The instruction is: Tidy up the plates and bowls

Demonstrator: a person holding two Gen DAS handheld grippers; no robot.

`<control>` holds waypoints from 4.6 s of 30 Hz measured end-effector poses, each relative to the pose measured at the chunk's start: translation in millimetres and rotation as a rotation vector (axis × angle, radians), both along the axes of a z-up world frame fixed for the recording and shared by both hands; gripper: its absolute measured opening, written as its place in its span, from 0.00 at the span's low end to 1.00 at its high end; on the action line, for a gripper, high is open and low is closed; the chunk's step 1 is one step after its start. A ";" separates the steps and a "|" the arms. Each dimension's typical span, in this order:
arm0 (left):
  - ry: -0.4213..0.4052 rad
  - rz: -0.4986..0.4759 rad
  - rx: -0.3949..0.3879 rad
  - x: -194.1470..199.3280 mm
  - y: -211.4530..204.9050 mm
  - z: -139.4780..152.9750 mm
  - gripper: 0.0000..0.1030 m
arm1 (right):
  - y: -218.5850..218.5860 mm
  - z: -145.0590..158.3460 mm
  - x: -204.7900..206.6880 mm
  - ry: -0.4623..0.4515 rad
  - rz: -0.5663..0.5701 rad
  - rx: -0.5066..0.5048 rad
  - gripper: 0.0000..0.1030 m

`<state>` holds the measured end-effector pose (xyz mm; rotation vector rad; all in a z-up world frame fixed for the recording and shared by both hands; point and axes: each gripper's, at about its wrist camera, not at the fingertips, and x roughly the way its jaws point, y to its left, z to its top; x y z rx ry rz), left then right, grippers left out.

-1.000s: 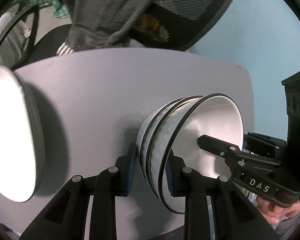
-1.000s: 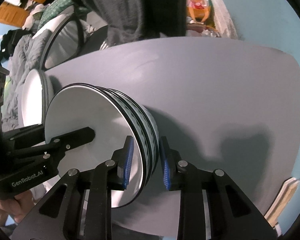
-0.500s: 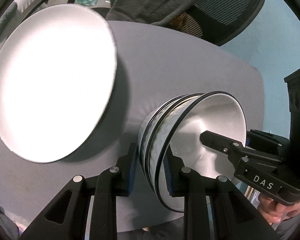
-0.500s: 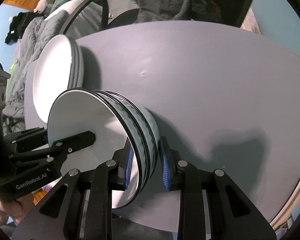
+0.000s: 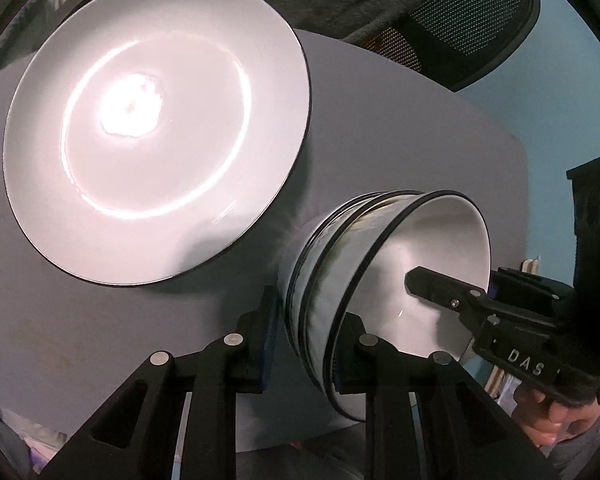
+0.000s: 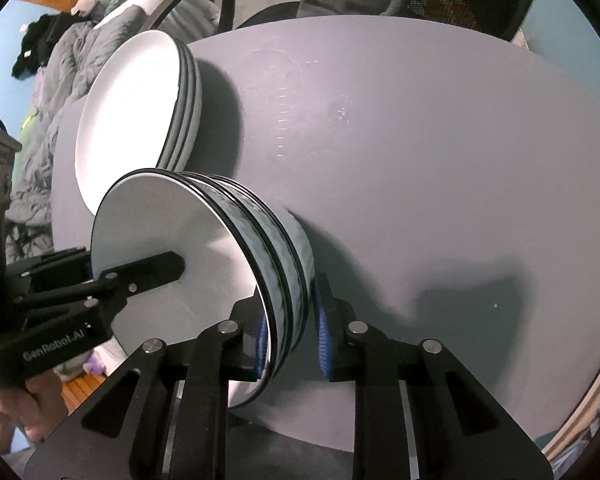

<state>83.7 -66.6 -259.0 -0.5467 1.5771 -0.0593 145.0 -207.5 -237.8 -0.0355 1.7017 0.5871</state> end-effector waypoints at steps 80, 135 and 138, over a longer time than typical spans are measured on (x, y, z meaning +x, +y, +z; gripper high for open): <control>-0.054 0.102 0.100 36.2 137.6 37.4 0.22 | 135.5 28.6 53.0 -0.018 0.049 0.005 0.17; -0.557 0.181 0.400 -34.1 95.6 283.1 0.77 | 81.9 263.2 7.8 -0.659 -0.070 0.008 0.67; -0.584 0.190 0.379 -39.4 95.1 288.7 0.77 | 74.6 266.3 4.7 -0.657 -0.084 0.014 0.67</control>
